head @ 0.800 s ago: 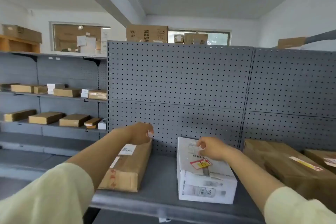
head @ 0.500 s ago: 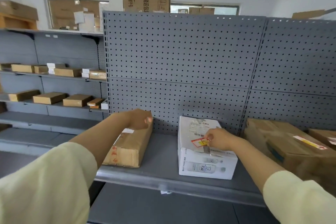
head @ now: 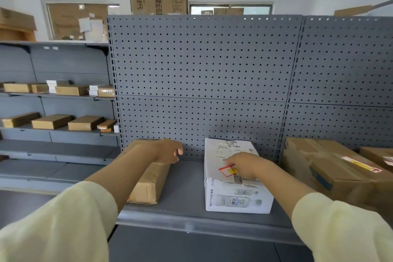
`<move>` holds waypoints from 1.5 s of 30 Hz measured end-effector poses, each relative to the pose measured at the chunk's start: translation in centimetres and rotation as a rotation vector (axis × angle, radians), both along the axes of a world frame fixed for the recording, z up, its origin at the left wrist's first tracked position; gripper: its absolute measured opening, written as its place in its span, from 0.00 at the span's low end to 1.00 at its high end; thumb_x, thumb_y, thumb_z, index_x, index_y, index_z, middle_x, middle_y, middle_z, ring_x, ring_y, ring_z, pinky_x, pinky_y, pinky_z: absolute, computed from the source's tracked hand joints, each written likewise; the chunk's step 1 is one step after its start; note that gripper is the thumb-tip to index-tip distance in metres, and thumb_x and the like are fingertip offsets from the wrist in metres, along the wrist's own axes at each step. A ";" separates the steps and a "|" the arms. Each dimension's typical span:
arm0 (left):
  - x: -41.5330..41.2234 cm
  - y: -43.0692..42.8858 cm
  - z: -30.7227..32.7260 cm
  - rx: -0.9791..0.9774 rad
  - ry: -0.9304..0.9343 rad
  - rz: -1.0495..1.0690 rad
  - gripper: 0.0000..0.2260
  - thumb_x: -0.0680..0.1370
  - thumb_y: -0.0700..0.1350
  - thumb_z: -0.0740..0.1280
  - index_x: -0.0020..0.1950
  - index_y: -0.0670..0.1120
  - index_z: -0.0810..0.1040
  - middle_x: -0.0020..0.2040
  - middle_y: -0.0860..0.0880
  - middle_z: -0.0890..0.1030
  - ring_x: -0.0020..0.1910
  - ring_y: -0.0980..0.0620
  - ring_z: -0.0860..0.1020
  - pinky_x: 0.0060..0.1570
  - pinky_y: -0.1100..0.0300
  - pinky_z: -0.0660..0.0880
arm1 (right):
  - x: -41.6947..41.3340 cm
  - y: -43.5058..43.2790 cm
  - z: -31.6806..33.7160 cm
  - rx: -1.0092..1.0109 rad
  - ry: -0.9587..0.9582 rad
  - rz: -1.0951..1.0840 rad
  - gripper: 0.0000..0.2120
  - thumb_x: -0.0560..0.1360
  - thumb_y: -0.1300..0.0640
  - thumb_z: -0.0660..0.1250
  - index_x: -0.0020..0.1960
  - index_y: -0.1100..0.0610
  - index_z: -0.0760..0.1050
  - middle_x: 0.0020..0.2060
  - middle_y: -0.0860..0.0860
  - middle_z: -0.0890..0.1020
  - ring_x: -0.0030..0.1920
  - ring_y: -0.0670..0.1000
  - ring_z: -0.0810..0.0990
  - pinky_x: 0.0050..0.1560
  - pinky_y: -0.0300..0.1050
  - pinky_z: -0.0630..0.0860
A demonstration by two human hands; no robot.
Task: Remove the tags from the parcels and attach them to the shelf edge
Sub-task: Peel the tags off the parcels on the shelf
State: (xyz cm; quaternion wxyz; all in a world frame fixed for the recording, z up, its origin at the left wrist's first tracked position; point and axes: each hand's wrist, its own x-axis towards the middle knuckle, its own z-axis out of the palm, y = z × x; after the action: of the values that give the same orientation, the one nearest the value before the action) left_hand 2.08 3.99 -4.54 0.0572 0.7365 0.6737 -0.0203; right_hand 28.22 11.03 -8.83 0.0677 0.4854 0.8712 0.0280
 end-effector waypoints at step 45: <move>-11.5 -15.2 -9.3 -0.252 -0.016 0.182 0.15 0.81 0.43 0.59 0.67 0.48 0.75 0.69 0.49 0.75 0.68 0.47 0.72 0.69 0.51 0.68 | -14.5 -13.4 -6.5 0.069 0.270 0.296 0.10 0.73 0.64 0.59 0.49 0.53 0.75 0.46 0.51 0.81 0.44 0.52 0.77 0.38 0.43 0.68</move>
State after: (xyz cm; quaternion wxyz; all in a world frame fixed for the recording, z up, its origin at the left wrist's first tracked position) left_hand -9.41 -11.25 -13.82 0.1562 0.6594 0.7294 -0.0937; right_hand 13.74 -2.42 -15.32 -0.0714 0.3533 0.9328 0.0021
